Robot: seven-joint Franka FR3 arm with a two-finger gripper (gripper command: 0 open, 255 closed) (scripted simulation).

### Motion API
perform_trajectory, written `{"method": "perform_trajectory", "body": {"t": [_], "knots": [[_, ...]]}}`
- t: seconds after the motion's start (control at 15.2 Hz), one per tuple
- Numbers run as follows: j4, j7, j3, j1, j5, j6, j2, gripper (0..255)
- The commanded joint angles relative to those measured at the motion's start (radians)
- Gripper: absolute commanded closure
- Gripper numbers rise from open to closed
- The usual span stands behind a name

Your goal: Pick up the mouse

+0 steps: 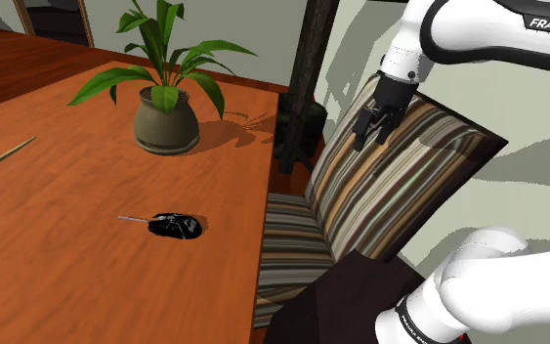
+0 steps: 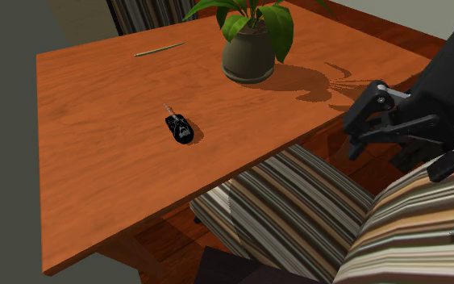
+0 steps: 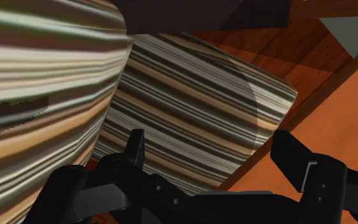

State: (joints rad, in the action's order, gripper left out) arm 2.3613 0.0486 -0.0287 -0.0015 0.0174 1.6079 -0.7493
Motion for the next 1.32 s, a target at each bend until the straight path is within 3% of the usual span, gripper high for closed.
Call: {"method": "perform_trajectory", "body": {"t": [0.0,0.59,1.25], "knots": [[0.0,0.0,0.0,0.0,0.0,0.0,0.0,0],[0.019,-0.043,0.084,0.106,-0.05,0.272,0.175,0],[-0.04,-0.084,0.188,0.202,-0.062,0.537,0.411,0]]}}
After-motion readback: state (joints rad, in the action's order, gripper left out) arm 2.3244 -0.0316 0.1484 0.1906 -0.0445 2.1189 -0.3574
